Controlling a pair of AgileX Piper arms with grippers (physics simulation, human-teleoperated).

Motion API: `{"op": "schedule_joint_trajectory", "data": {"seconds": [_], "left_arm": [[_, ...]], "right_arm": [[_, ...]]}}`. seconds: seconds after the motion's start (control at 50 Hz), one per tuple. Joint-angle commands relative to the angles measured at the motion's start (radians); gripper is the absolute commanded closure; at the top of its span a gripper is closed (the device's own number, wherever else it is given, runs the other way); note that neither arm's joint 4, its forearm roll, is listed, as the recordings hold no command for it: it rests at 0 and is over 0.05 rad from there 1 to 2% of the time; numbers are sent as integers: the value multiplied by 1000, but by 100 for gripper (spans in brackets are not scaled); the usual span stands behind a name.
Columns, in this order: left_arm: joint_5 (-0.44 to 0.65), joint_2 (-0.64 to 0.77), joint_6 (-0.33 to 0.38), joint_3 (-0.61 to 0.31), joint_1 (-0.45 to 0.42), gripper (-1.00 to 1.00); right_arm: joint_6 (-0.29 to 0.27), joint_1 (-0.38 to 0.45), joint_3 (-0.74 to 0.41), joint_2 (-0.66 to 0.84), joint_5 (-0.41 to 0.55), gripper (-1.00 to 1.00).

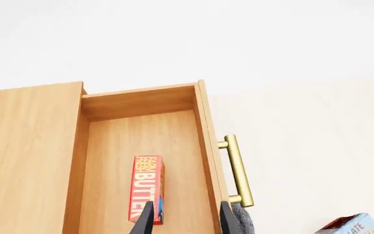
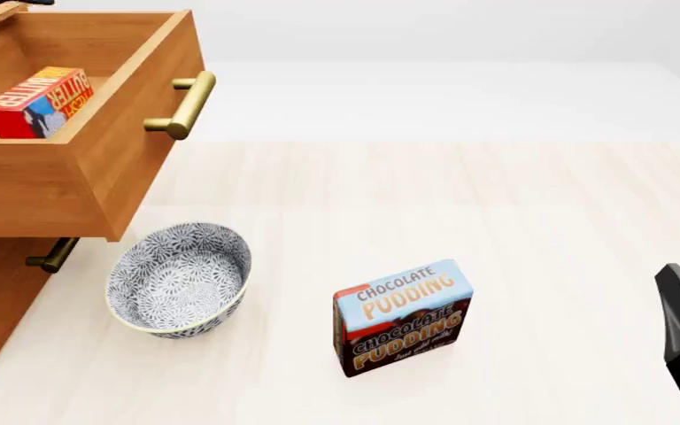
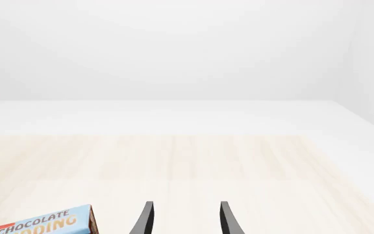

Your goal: Put the butter at the back in the top drawer of the cabinet and close it.

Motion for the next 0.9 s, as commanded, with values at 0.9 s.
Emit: {"op": "schedule_joint_trajectory", "data": {"seconds": [0.9], "left_arm": [[-82,50,-25,-66,-361,-100]], "right_arm": [[0,0,0,0,0,-100]]}}
